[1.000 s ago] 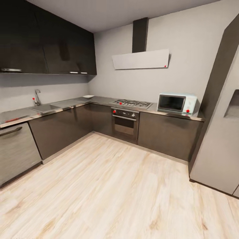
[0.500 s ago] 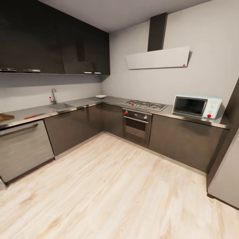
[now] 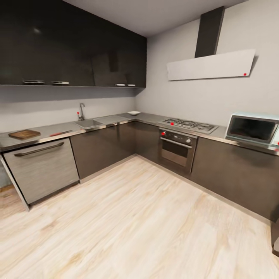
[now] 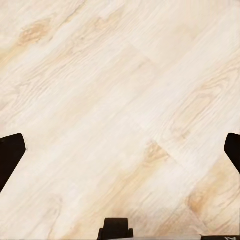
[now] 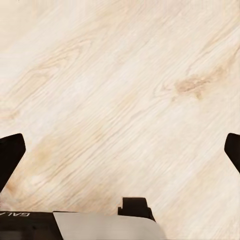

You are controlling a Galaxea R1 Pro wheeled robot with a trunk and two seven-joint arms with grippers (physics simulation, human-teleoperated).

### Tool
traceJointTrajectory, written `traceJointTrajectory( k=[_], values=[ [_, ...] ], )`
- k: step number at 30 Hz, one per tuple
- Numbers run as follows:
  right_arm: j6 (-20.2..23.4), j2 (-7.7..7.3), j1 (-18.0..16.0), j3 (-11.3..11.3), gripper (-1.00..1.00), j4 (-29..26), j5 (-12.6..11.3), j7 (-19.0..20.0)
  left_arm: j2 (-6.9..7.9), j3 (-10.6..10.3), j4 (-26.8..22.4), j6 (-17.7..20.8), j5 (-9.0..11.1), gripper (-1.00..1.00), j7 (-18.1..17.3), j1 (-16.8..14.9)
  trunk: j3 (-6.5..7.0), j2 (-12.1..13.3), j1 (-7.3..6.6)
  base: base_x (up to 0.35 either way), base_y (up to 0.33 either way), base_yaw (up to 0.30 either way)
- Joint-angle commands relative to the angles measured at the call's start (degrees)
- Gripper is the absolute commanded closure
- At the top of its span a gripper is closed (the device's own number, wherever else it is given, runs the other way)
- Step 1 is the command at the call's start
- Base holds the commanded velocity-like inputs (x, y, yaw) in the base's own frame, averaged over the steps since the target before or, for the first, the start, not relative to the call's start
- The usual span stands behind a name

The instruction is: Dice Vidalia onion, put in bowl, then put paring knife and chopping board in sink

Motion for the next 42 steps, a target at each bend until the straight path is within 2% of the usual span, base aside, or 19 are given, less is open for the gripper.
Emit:
traceJointTrajectory(
  k=[1,42],
  values=[
    [-0.2,0.0,0.0,0.0,-1.0,0.0,0.0,0.0,0.0,0.0,-0.1,-0.1,0.0,-1.0,0.0,0.0,-0.04,0.0,0.02,0.175,0.0,0.262],
    [-0.2,0.0,0.0,0.0,-1.0,0.0,0.0,0.0,0.0,0.0,-0.1,-0.2,0.0,-1.0,0.0,0.0,-0.04,0.0,0.02,0.157,0.0,0.262]
  ],
)
